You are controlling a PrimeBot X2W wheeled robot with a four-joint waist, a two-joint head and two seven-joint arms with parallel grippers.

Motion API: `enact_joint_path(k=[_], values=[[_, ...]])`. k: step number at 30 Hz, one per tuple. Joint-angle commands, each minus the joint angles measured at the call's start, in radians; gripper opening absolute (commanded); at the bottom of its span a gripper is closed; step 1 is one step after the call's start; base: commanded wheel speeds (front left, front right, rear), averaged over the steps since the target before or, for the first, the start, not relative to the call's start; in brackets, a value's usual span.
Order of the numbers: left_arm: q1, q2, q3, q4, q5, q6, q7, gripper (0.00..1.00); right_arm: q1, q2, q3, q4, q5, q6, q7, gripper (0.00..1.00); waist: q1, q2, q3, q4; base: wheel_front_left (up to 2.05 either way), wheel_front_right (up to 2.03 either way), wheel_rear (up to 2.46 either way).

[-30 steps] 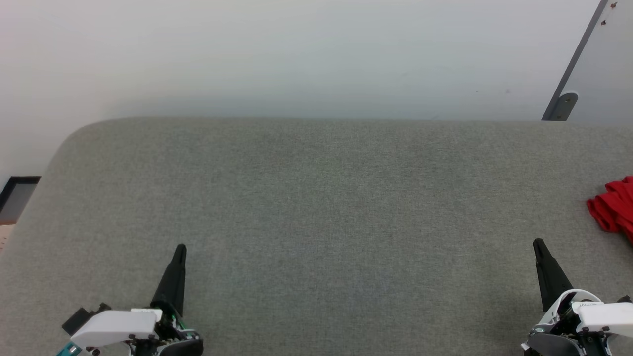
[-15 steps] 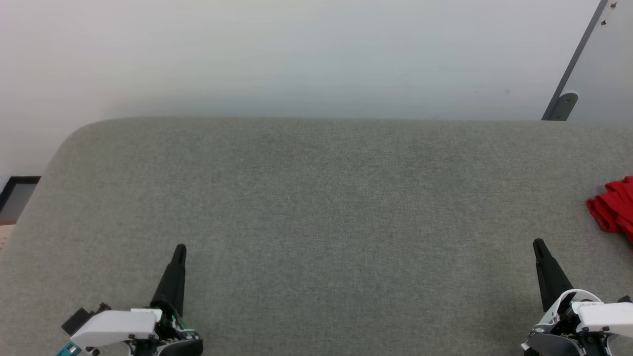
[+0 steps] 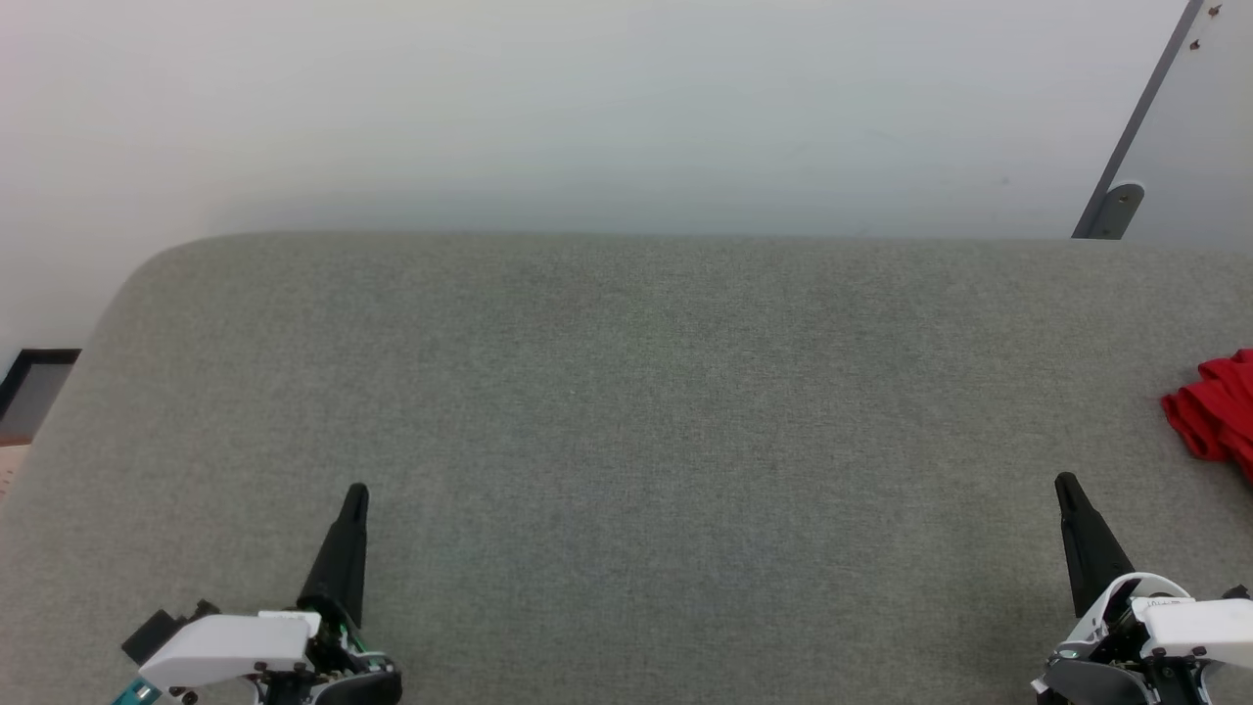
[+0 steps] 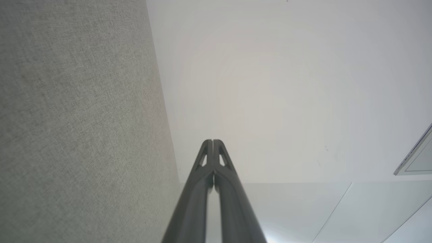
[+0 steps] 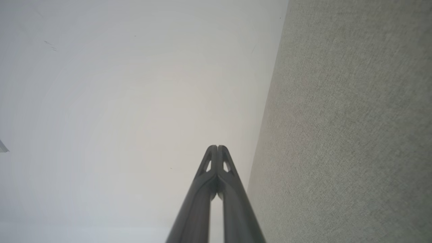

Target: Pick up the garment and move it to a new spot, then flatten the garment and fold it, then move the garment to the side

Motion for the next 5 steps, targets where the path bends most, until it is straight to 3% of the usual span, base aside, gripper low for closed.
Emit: enact_joint_path(k=[1,5], values=[[-0.010,-0.002,0.003,0.002,0.005,-0.006,0.004,0.00,-0.003,0.004,-0.002,0.001,-0.001,-0.001,0.002,0.00,0.0000,0.0000,0.000,0.000,0.00,0.00,0.00],[-0.010,-0.003,0.003,0.002,0.004,-0.006,0.004,0.00,-0.003,0.004,-0.002,0.001,-0.001,-0.001,0.002,0.00,0.0000,0.0000,0.000,0.000,0.00,0.00,0.00]])
